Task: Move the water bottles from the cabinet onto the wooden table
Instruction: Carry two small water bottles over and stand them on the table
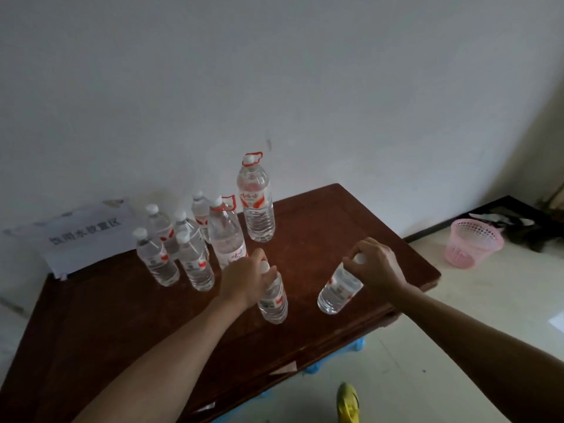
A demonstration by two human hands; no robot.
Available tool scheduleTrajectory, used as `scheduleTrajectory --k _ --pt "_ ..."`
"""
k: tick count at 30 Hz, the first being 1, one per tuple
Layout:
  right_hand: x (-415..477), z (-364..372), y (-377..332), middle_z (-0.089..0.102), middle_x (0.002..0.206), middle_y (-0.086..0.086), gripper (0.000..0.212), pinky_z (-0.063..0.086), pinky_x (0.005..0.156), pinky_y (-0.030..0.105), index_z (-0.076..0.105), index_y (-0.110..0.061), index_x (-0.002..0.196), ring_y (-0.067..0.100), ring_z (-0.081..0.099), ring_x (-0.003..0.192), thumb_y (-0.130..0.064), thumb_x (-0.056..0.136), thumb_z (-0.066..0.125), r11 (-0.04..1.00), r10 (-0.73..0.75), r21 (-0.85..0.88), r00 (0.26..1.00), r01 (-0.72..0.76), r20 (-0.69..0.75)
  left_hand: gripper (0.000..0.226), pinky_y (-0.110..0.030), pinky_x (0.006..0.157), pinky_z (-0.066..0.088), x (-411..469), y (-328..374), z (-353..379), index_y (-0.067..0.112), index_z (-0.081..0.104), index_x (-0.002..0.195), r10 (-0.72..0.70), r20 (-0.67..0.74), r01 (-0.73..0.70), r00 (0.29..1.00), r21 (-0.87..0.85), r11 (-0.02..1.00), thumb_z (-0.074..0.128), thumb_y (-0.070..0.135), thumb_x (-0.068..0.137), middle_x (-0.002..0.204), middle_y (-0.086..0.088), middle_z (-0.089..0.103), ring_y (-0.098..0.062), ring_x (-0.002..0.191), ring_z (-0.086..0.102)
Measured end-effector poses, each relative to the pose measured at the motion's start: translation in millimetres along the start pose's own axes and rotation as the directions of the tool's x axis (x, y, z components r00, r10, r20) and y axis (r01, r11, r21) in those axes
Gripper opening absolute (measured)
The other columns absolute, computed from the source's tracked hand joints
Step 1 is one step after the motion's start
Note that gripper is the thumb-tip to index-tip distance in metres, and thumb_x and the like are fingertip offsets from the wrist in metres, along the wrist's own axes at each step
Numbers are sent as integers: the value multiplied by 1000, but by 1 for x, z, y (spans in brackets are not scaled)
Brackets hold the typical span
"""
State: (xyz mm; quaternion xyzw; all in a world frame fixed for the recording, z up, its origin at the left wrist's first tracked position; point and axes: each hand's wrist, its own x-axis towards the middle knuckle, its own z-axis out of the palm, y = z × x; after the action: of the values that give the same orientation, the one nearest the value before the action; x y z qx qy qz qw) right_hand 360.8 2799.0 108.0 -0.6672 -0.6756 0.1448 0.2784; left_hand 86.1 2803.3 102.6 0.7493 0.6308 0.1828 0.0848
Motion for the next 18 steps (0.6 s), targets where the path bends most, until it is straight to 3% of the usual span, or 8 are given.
scheduleTrajectory --k 3,7,11,18 --pt "65 17 10 56 80 -10 16 32 56 12 61 -21 72 6 54 68 -31 80 71 999 -49 -13 999 50 23 33 -32 65 40 43 -1 14 17 53 97 -26 13 26 1000 13 1000 53 49 91 85 -2 66 -22 81 62" --pt "163 42 22 58 84 -7 17 45 61 24 63 -18 75 14 59 71 -33 80 71 990 -137 27 988 135 67 35 -35 70 46 111 -5 34 16 55 104 -96 -8 96 995 49 994 54 49 91 90 -4 68 -24 84 64" --pt "247 63 20 58 88 -4 18 51 68 33 65 -15 78 20 60 75 -32 81 71 974 -224 53 965 219 135 31 -32 66 42 159 -7 52 18 53 98 -202 -51 203 978 19 979 55 48 90 85 0 65 -23 81 63" --pt "340 107 9 58 96 -2 20 51 76 37 67 -17 84 25 62 83 -36 82 67 950 -310 61 909 305 278 28 -30 61 40 209 -19 69 22 46 89 -331 -89 336 939 43 941 54 48 90 78 0 64 -21 75 63"
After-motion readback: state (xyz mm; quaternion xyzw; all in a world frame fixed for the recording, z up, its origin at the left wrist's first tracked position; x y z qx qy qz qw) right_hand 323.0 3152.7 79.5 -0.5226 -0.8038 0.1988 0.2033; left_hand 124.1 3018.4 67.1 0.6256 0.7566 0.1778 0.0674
